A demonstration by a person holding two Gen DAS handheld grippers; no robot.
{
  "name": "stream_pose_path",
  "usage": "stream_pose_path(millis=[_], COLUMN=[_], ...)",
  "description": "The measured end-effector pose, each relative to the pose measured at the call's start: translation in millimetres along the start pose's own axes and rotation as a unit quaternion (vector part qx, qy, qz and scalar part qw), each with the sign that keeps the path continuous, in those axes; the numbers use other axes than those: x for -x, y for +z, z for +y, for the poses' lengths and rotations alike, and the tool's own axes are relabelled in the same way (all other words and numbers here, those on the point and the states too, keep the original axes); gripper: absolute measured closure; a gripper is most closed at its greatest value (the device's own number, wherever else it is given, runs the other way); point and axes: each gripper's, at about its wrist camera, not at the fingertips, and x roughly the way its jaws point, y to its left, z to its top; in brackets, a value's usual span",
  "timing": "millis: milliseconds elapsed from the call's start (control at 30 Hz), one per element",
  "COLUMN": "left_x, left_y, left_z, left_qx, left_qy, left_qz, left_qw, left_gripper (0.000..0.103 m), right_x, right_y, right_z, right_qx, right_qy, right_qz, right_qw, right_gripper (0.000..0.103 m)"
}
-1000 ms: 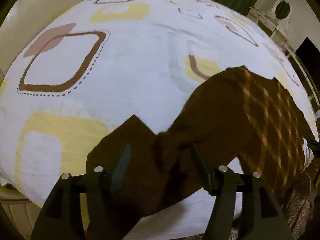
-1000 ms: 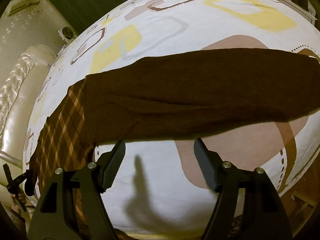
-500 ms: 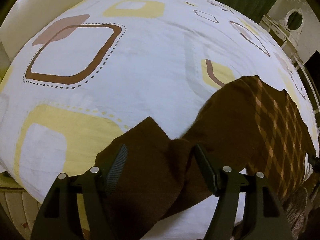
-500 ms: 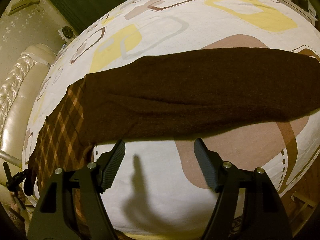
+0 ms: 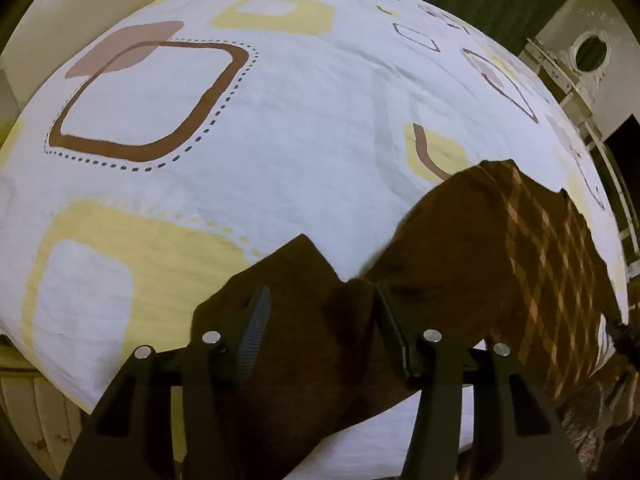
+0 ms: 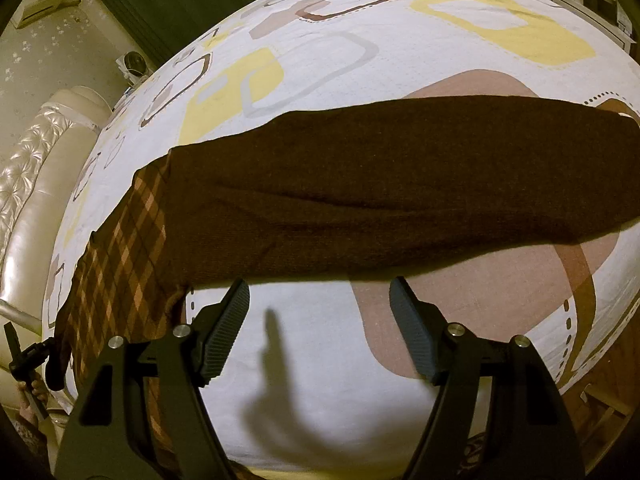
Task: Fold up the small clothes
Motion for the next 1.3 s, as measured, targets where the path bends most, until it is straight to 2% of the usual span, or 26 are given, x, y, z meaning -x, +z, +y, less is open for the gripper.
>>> stream_pose_path(millis=[233,467,500,533,567,600,767,867,1033,1167,1300], left_x=[0.1,-3.7,-5.1,-6.6,-7.8,-9.0,9.4,36.4,88.6,117.8,136.4], left_y=[-0.4,1.1,1.0,0.6,-0.2,-0.6,-3.1,-3.0,-6.6,-15.6,-41.7], left_z=[5.8,-5.7,-8.1,-10.6,-12.4,-12.3,-10.9,2.4,47.3,91.1,138.9], left_qx=[0.006,-0.025,-0.03,-0.036,-0.042,-0.041,-0.044,-0.023,0.046,0.113,0.185], left_qy=[0.008,0.021,0.024,0.021,0.012,0.001,0.02,0.024,0.04,0.071,0.096], left_qz=[0.0,0.006,0.007,0.011,0.014,0.019,-0.018,-0.059,-0.119,-0.149,-0.167], left_qw=[0.9999,0.9994,0.9992,0.9991,0.9989,0.999,0.9987,0.9977,0.991,0.9798,0.9636], left_gripper=[0.05,0.05,0.059,0.076,0.083,0.095,0.097,0.098,0.098,0.098,0.098], right_x=[-0.7,-2.1,-2.1,-1.9,-1.9,-1.9,-1.3,-0.2,1.4,3.2,5.5], right_y=[0.2,0.8,1.0,0.6,0.8,0.4,-0.1,-0.6,-0.7,-0.3,-0.4], right_z=[0.6,2.5,2.3,2.8,2.4,3.0,4.0,4.9,5.5,7.1,12.3], right_qx=[0.002,0.005,0.005,0.005,0.005,0.004,0.004,0.004,0.002,-0.001,0.001], right_qy=[-0.001,-0.003,-0.003,-0.003,-0.003,-0.003,-0.003,-0.004,-0.006,-0.005,-0.003], right_qz=[0.0,-0.002,-0.002,-0.002,-0.003,-0.003,-0.006,-0.009,-0.015,-0.018,-0.022], right_qw=[1.0,1.0,1.0,1.0,1.0,1.0,1.0,1.0,1.0,1.0,1.0], right_gripper=[0.029,0.026,0.026,0.026,0.026,0.026,0.026,0.026,0.026,0.026,0.026])
